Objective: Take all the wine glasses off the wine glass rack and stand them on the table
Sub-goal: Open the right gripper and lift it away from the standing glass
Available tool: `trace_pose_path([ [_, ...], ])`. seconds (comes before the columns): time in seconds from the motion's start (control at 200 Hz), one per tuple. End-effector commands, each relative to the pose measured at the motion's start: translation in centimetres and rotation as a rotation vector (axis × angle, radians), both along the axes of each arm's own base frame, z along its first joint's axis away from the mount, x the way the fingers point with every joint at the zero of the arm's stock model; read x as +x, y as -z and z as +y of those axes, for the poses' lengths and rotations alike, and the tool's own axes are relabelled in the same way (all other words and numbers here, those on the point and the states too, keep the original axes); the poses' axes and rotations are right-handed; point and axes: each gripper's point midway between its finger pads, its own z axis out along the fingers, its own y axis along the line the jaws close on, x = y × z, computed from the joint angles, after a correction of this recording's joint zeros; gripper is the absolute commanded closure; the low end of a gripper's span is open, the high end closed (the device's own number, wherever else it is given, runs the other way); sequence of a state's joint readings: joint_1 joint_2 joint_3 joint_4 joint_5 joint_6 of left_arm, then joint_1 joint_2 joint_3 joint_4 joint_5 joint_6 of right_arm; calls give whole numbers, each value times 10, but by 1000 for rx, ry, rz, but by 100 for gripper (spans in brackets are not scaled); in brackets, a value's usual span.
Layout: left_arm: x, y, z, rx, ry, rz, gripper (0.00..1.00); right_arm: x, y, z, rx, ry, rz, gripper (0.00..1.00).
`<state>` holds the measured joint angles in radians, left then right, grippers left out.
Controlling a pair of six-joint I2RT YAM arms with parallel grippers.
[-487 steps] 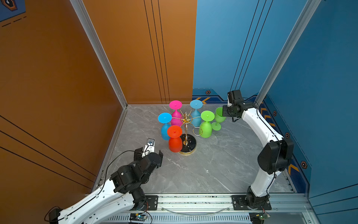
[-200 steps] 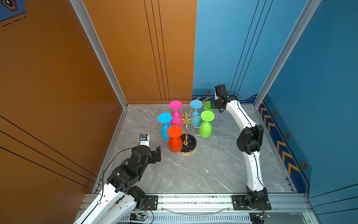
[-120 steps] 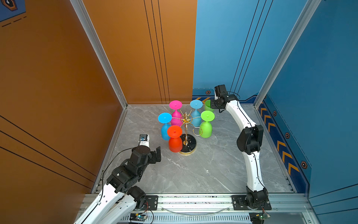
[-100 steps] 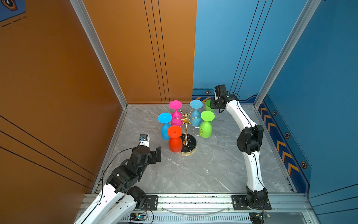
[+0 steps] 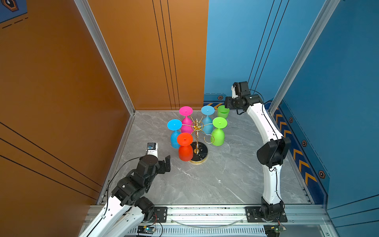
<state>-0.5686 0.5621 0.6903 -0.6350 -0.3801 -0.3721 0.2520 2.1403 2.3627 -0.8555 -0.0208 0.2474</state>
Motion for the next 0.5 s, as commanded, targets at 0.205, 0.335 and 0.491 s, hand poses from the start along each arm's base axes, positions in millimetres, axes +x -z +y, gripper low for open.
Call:
trace_pose_path([
  [0.205, -3, 1, -3, -39, 10, -6, 2, -78, -51, -13, 175, -17, 1, 40],
  [0.335, -3, 1, -3, -37, 11, -4, 2, -109, -69, -8, 338, -65, -20, 40],
  [0.491, -2, 1, -3, -28, 10, 1, 2, -145, -79, 11, 499, -169, -18, 37],
])
